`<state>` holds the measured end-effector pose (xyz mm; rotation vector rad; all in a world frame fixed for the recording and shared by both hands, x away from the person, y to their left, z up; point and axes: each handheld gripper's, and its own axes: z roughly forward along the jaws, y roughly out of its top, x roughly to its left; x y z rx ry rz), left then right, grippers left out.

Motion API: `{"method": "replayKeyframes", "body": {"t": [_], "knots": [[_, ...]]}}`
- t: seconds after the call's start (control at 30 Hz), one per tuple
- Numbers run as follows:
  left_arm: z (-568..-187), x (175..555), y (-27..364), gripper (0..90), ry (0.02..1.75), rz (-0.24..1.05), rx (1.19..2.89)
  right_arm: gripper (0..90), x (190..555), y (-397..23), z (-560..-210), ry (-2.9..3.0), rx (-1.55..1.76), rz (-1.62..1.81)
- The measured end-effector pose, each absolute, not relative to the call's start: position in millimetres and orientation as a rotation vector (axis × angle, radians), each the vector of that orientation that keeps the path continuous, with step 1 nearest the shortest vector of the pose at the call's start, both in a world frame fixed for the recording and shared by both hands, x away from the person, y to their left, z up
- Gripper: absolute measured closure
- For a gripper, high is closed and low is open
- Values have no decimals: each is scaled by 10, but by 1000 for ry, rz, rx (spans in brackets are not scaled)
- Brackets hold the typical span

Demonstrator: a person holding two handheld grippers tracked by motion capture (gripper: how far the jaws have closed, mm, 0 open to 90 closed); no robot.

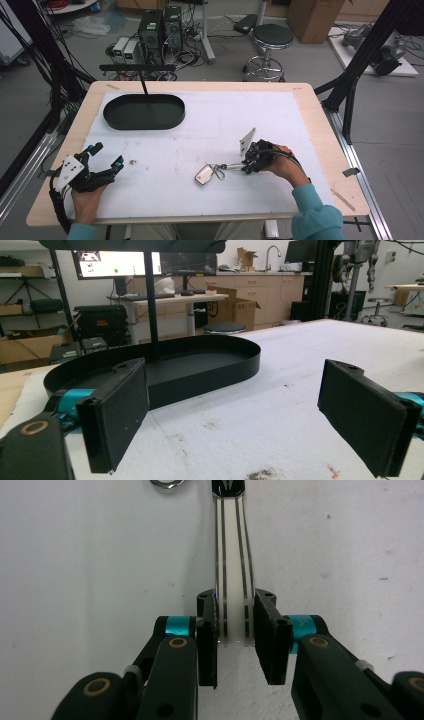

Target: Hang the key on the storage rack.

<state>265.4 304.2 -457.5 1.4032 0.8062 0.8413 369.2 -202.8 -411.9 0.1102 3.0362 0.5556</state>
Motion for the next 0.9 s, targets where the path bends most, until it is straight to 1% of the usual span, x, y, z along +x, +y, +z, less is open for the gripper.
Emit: {"method": "replayKeyframes", "body": {"t": [0.23, 0.53, 0.63, 0.7, 0.8, 0.83, 0.9], "knots": [[-4575, 2654, 3045, 134, 805, 839, 1405, 744, 3682, -2033, -4091, 3029, 109, 598], [-4572, 2656, 3040, 134, 791, 837, 1410, 745, 3643, -2020, -3981, 2961, 113, 780], [-4563, 2676, 3049, 134, 761, 799, 1440, 745, 3617, -2004, -3937, 2915, 124, 827], [-4555, 2682, 3045, 134, 743, 796, 1461, 745, 3605, -2003, -3902, 2902, 125, 876], [-4544, 2690, 3045, 134, 718, 763, 1454, 745, 3593, -2003, -3866, 2880, 110, 936], [-4500, 2703, 3053, 134, 708, 735, 1445, 745, 3591, -2006, -3851, 2881, 118, 959], [-4435, 2718, 3058, 132, 699, 720, 1440, 745, 3582, -2007, -3818, 2861, 115, 1006]]}}
